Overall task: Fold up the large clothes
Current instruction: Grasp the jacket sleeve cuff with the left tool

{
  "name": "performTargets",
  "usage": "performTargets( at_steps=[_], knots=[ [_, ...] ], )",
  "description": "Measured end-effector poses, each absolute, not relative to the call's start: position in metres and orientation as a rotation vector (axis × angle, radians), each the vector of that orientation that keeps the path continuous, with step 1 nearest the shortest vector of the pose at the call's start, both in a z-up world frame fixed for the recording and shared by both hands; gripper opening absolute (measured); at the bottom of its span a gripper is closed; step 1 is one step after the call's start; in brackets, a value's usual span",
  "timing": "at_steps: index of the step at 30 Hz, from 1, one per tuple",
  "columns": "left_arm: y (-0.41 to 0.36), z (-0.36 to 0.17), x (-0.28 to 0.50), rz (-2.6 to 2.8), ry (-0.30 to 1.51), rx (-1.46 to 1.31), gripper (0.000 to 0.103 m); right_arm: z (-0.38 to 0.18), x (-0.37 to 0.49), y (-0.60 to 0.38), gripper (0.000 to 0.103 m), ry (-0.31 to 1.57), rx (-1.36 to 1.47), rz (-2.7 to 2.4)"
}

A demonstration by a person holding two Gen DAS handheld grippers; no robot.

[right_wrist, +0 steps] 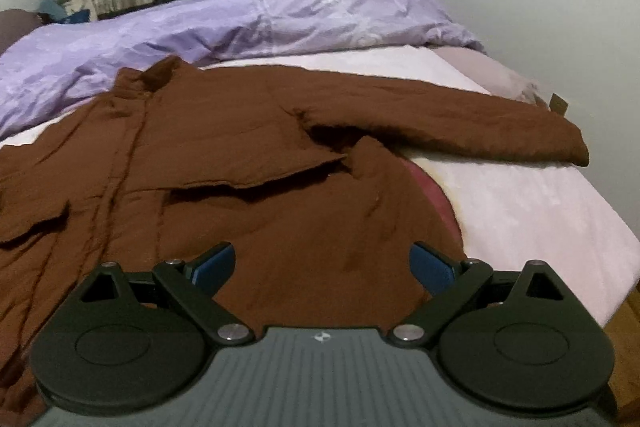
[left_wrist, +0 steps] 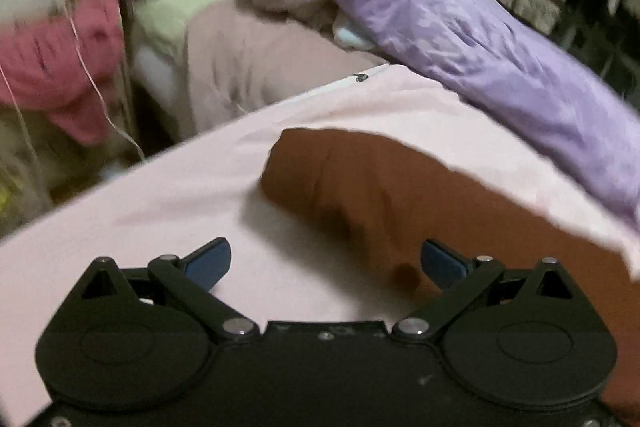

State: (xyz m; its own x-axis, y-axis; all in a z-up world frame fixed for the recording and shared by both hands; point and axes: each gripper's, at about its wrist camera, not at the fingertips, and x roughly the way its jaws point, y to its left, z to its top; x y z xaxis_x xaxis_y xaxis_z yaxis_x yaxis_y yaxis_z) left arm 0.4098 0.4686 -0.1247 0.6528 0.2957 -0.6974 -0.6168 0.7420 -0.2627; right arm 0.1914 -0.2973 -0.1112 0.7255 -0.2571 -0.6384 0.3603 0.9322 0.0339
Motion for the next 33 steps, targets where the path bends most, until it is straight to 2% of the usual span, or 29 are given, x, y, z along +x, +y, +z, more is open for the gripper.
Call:
performTargets(
  at_steps=[3,6,8,9,10,13,18,22,25,33],
  knots=[
    [0.495,-0.143,0.442,0.596,0.726,-0.631,0.102,-0.115,0.201,-0.301,0.103,0.705,0.150,-0.366],
    [0.490,-0.142,0.463,0.649,0.707,-0.581,0.099,-0.113,0.203,-0.305,0.103,0.699,0.146,-0.378],
    [0.483,-0.140,0.465,0.668,0.689,-0.553,0.078,-0.113,0.204,-0.310,0.103,0.692,0.152,-0.386],
    [0.480,-0.138,0.466,0.648,0.672,-0.539,0.042,-0.112,0.206,-0.314,0.103,0.692,0.158,-0.388],
    [0.482,-0.137,0.467,0.574,0.646,-0.583,0.025,-0.113,0.206,-0.317,0.103,0.693,0.162,-0.391],
    [0.470,-0.128,0.477,0.618,0.674,-0.545,0.017,-0.116,0.206,-0.326,0.103,0.699,0.160,-0.398],
    [0.404,-0.080,0.485,0.599,0.629,-0.356,0.016,-0.112,0.206,-0.343,0.103,0.693,0.144,-0.404],
    [0.295,-0.034,0.487,0.467,0.528,-0.183,0.016,-0.105,0.205,-0.357,0.103,0.674,0.129,-0.415],
    [0.205,-0.010,0.484,0.284,0.486,-0.161,0.016,-0.103,0.201,-0.364,0.103,0.663,0.134,-0.408],
    [-0.038,0.006,0.466,-0.126,0.432,-0.039,0.016,-0.097,0.186,-0.377,0.103,0.649,0.174,-0.419]
  ],
)
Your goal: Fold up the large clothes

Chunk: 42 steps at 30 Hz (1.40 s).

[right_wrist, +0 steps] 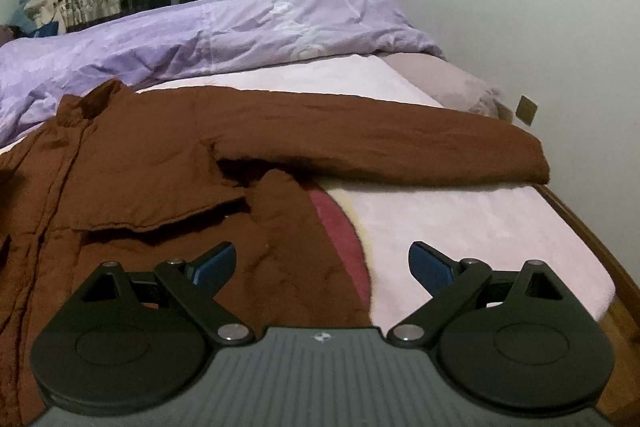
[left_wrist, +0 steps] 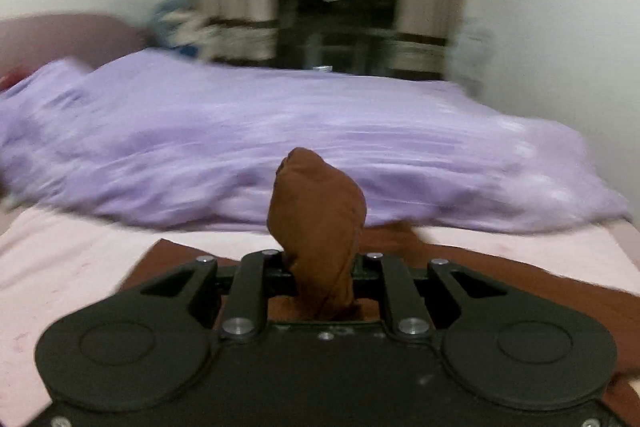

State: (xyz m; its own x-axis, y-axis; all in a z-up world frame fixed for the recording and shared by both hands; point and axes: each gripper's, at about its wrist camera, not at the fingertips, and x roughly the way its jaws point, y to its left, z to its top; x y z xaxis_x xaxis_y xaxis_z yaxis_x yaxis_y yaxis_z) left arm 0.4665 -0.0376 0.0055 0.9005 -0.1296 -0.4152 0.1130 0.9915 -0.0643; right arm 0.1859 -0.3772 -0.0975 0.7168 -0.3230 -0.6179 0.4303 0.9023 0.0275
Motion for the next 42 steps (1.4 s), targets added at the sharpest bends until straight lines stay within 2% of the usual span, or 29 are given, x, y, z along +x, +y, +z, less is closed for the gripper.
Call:
performTargets(
  at_steps=[6,11,14,16,21,24,25,26,27,28,30,33,36,39,42],
  knots=[
    [-0.159,-0.055,0.471,-0.309,0.562,-0.033,0.016,-0.102,0.182,-0.402,0.103,0.667,0.218,-0.482],
    [-0.198,-0.122,0.478,-0.318,0.690,-0.009,0.016,-0.113,0.189,-0.419,0.103,0.723,0.181,-0.545],
    [-0.196,-0.150,0.486,-0.328,0.713,-0.040,0.020,-0.122,0.193,-0.423,0.103,0.751,0.172,-0.549],
    [-0.197,-0.155,0.491,-0.331,0.696,-0.006,0.029,-0.129,0.195,-0.425,0.103,0.775,0.163,-0.552],
    [-0.213,-0.162,0.474,-0.320,0.632,0.157,0.038,-0.141,0.197,-0.429,0.103,0.817,0.162,-0.567],
    [-0.226,-0.153,0.469,-0.347,0.651,0.246,0.063,-0.141,0.195,-0.431,0.103,0.813,0.164,-0.563],
    [-0.226,-0.145,0.468,-0.360,0.667,0.254,0.064,-0.139,0.193,-0.433,0.103,0.800,0.163,-0.565],
    [-0.222,-0.134,0.465,-0.367,0.671,0.245,0.064,-0.138,0.191,-0.438,0.103,0.785,0.167,-0.565],
    [-0.214,-0.122,0.457,-0.371,0.662,0.223,0.068,-0.136,0.188,-0.444,0.103,0.764,0.177,-0.567],
    [-0.203,-0.110,0.450,-0.377,0.650,0.199,0.076,-0.134,0.185,-0.454,0.103,0.744,0.190,-0.569],
    [-0.172,-0.089,0.432,-0.384,0.618,0.129,0.080,-0.135,0.182,-0.482,0.103,0.712,0.226,-0.597],
    [-0.114,-0.077,0.400,-0.379,0.580,0.035,0.081,-0.141,0.181,-0.543,0.103,0.668,0.346,-0.677],
    [-0.052,-0.081,0.380,-0.271,0.594,-0.008,0.081,-0.151,0.184,-0.618,0.103,0.608,0.626,-0.672],
    [0.004,-0.089,0.373,-0.122,0.620,0.014,0.081,-0.162,0.188,-0.676,0.097,0.493,0.877,-0.661],
    [0.049,-0.096,0.368,0.015,0.643,0.021,0.081,-0.176,0.209,-0.709,0.094,0.501,0.998,-0.682]
  ],
)
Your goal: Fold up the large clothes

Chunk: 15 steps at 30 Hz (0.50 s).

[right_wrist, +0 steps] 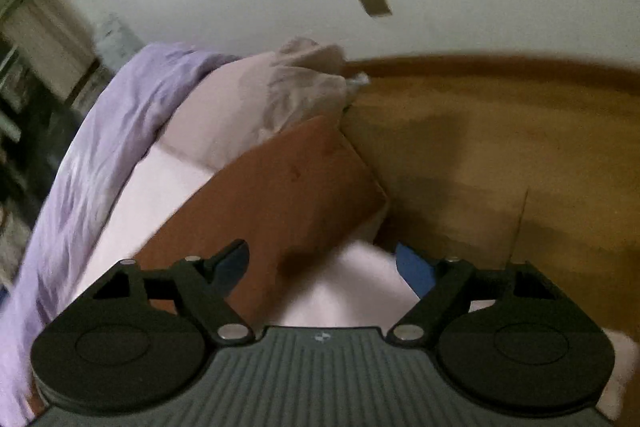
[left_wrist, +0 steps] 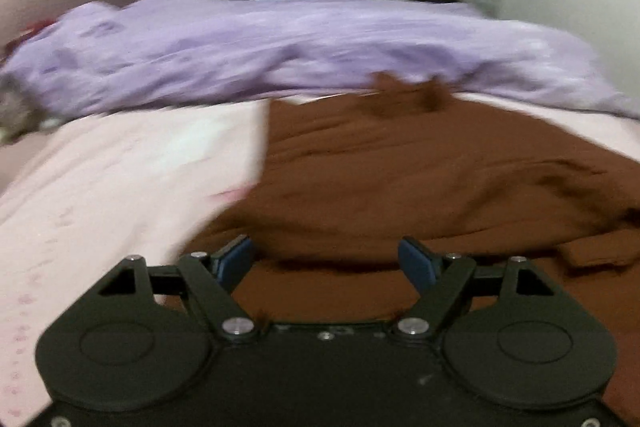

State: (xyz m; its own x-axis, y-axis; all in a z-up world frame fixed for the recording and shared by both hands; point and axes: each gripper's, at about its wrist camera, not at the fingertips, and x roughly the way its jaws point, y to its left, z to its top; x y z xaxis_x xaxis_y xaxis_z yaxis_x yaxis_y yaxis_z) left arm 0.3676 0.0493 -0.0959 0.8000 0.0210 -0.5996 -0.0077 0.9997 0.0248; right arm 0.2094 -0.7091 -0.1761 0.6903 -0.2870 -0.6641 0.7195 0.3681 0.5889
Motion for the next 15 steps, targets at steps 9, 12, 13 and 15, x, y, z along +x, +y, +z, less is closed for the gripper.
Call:
performTargets(
  at_steps=[9,12,13,15],
  knots=[
    [0.120,-0.098,0.362,0.171,0.644,0.004,0.081,-0.159,0.238,-0.698,0.018,0.381,0.959,-0.622],
    [0.130,-0.093,0.366,0.183,0.630,-0.002,0.081,-0.116,0.247,-0.652,0.018,0.322,0.801,-0.553],
    [0.131,-0.092,0.370,0.179,0.629,-0.004,0.081,-0.100,0.251,-0.627,0.017,0.303,0.736,-0.543],
    [0.127,-0.095,0.381,0.170,0.627,0.002,0.081,-0.075,0.264,-0.572,0.017,0.277,0.596,-0.515]
  ],
)
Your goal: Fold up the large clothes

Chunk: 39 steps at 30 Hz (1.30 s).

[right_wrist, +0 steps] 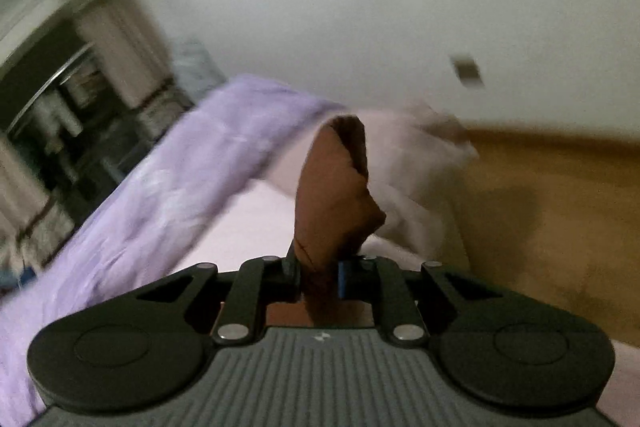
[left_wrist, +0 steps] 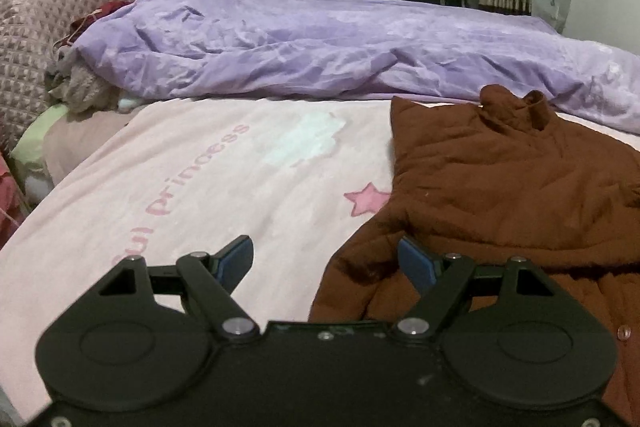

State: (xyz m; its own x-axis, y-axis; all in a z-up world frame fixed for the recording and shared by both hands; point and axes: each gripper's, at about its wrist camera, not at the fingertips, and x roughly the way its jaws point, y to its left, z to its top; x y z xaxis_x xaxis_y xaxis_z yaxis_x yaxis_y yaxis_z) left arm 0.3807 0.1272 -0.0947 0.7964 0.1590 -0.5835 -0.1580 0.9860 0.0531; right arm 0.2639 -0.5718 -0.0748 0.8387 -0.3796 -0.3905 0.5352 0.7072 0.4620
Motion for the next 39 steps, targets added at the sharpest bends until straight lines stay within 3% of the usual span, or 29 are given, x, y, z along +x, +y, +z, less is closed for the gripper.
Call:
performTargets(
  at_steps=[7,16,28,29,32,33,34,39],
  knots=[
    [0.112,-0.095,0.418,0.122,0.598,0.074,0.081,-0.044,0.333,-0.377,0.016,0.273,0.424,-0.207],
    [0.102,-0.110,0.448,0.122,0.612,0.096,0.081,-0.059,0.383,-0.158,0.015,0.336,0.322,0.103],
    [0.109,-0.154,0.466,0.122,0.659,0.067,0.085,-0.138,0.416,-0.106,0.015,0.523,0.313,0.106],
    [0.109,-0.156,0.465,0.127,0.654,0.067,0.086,-0.136,0.412,-0.105,0.018,0.522,0.304,0.111],
    [0.110,-0.155,0.460,0.134,0.646,0.059,0.087,-0.141,0.410,-0.104,0.036,0.515,0.296,0.156],
    [0.110,-0.153,0.459,0.133,0.648,0.057,0.087,-0.144,0.411,-0.101,0.058,0.514,0.306,0.209],
    [0.111,-0.149,0.458,0.135,0.651,0.054,0.087,-0.139,0.407,-0.103,0.071,0.512,0.316,0.253],
    [0.106,-0.115,0.435,0.117,0.601,0.052,0.085,-0.101,0.364,-0.128,0.070,0.386,0.279,0.230]
  ],
)
